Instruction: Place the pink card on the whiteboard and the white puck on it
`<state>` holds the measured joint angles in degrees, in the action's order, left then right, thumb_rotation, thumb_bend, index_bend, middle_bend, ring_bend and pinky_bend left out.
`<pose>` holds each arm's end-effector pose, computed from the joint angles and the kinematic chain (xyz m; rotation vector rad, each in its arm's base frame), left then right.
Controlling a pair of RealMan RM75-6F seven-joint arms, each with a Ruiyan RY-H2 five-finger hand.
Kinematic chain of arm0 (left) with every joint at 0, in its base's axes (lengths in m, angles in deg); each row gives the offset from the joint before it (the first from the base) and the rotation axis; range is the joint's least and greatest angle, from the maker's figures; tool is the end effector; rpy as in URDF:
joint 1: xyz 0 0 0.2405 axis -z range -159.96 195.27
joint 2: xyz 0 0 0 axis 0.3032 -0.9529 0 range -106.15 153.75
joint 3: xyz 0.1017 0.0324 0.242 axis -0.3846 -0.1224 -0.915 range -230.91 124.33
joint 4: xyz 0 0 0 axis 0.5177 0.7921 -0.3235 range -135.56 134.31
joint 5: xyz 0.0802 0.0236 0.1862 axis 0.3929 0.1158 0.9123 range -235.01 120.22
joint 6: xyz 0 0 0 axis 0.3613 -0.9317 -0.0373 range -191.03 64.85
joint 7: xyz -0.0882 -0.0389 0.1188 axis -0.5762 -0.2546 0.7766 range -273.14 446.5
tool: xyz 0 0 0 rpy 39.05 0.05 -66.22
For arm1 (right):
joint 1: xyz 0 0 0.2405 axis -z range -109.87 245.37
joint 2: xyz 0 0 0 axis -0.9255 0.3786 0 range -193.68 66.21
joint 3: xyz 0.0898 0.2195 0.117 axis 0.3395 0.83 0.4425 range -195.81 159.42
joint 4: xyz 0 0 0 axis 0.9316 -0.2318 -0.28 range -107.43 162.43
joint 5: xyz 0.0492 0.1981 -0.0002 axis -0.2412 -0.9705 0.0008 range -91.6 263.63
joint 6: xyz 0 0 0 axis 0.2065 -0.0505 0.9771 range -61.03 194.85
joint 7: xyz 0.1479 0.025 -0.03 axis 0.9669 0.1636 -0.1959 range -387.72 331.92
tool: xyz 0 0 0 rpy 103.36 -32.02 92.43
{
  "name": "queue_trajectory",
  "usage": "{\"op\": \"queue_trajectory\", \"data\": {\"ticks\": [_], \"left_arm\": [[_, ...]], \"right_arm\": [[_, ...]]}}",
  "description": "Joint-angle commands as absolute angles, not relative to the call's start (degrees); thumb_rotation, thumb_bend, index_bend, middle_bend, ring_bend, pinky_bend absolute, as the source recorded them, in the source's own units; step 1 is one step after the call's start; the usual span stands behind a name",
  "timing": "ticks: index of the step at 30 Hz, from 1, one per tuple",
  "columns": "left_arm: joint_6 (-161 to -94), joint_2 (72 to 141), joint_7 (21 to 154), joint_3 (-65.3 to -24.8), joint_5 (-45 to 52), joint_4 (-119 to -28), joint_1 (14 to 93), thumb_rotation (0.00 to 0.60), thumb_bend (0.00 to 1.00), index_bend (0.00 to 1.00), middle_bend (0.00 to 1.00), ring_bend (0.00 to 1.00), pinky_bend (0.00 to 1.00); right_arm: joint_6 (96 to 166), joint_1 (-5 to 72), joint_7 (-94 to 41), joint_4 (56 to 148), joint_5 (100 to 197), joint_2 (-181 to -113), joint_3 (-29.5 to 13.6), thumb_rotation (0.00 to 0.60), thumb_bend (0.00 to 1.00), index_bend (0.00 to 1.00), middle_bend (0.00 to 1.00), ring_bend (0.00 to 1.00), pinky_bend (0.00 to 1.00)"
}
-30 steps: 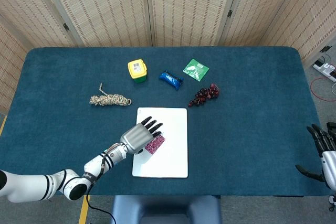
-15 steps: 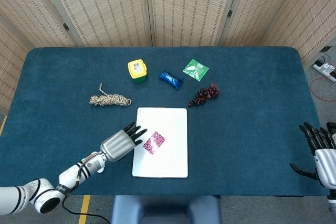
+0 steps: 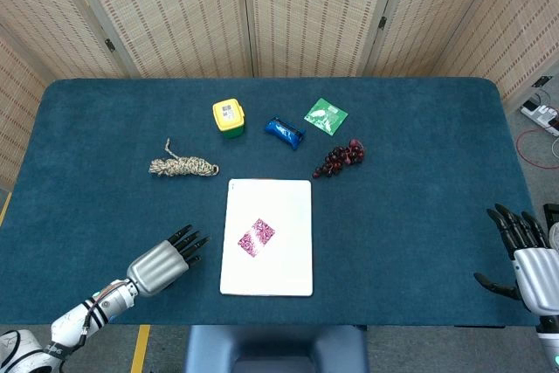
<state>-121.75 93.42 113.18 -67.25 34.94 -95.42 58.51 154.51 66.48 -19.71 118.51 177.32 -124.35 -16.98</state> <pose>-0.2091 0.2583 0.0362 -2.3890 -0.3202 -0.5888 -0.3222 -0.1644 0.1862 1.3997 -0.9425 0.9593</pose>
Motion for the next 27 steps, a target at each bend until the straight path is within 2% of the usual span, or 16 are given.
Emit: {"op": "queue_trajectory", "data": {"ticks": [1, 14, 20, 27], "left_arm": [[-121.61, 93.05, 112.35, -67.84, 35.14, -94.62, 57.38, 0.6, 0.33, 0.32, 0.03, 0.0, 0.0], [-126.15, 95.45, 105.21, -67.99, 39.09, -88.34, 51.87, 0.6, 0.38, 0.33, 0.06, 0.0, 0.0], [-130.19, 98.41, 102.26, -67.04, 42.21, -83.29, 49.71, 0.6, 0.28, 0.4, 0.1, 0.0, 0.0], [-131.02, 99.71, 101.72, -66.74, 43.47, -80.89, 48.27, 0.6, 0.27, 0.42, 0.11, 0.0, 0.0]], "right_arm": [[154.59, 66.41, -20.02, 118.75, 177.58, -124.4, -17.05, 0.6, 0.11, 0.04, 0.08, 0.09, 0.0], [154.57, 66.23, -20.88, 119.61, 177.68, -124.26, -17.19, 0.6, 0.11, 0.04, 0.08, 0.09, 0.0], [154.69, 66.33, -21.01, 119.76, 177.48, -124.27, -17.22, 0.6, 0.11, 0.04, 0.08, 0.09, 0.0], [154.47, 66.2, -21.28, 120.02, 177.38, -124.26, -17.24, 0.6, 0.11, 0.04, 0.08, 0.09, 0.0]]}}
